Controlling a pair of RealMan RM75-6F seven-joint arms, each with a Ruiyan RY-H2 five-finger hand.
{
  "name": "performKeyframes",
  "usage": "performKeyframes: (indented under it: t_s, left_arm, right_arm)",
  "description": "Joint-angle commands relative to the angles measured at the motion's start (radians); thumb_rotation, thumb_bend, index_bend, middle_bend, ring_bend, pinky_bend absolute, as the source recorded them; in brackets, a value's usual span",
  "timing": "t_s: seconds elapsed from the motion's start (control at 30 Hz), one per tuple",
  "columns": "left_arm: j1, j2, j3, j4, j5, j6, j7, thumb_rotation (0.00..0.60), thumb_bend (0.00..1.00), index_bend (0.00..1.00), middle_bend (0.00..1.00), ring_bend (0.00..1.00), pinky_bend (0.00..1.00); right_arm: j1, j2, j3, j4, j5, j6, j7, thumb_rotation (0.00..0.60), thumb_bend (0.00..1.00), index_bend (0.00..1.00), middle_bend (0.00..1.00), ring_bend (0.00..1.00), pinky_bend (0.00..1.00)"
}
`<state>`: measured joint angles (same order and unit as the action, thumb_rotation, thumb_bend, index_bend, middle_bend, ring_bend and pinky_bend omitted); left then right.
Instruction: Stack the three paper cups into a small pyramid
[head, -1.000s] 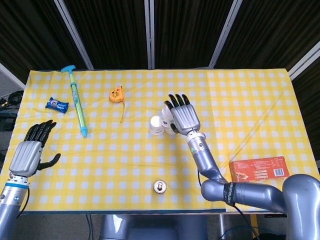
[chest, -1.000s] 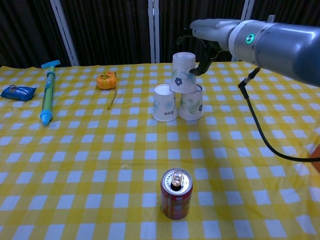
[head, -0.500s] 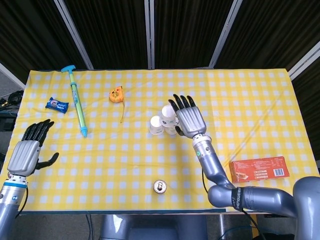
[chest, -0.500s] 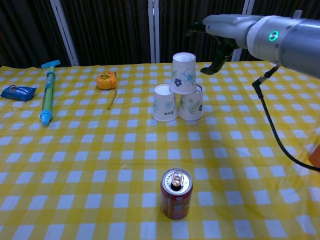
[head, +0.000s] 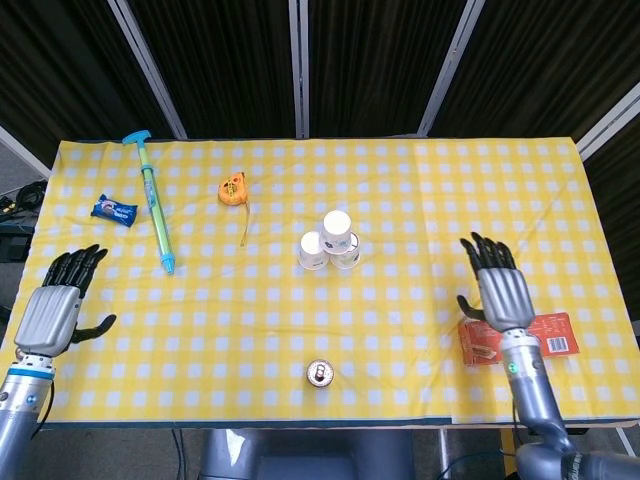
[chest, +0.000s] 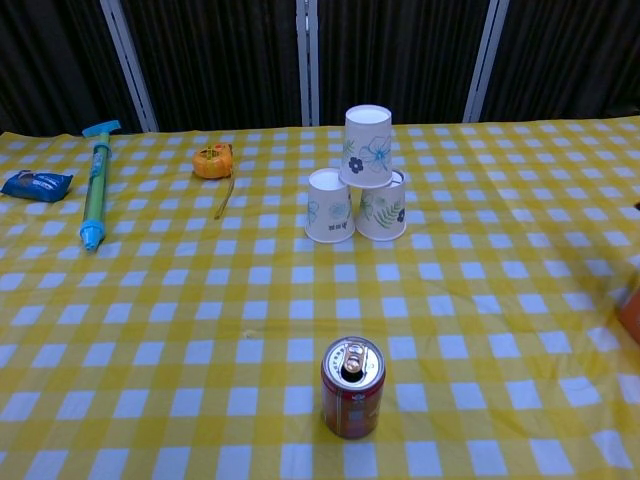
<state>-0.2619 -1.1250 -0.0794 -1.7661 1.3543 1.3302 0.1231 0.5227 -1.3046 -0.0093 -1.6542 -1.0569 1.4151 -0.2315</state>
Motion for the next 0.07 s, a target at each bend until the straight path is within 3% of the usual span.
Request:
performKeyframes:
  t_s: [0.03,0.07]
  left_arm:
    - [0.004,-0.008,0.003,0.007,-0.004,0.005,0.021,0.6,0.24,0.0,0.0,0.0,0.0]
    - [0.007,-0.011,0.005,0.009,-0.005,0.009,0.027,0.6,0.24,0.0,0.0,0.0,0.0]
  right_arm:
    - [-0.097,0.02,-0.058,0.083,-0.073,0.064,0.102,0.6,0.21,0.02,0.0,0.0,0.0]
    - [-0.111,0.02,-0.062,0.092,-0.085,0.073,0.119,0.6,0.21,0.02,0.0,0.0,0.0]
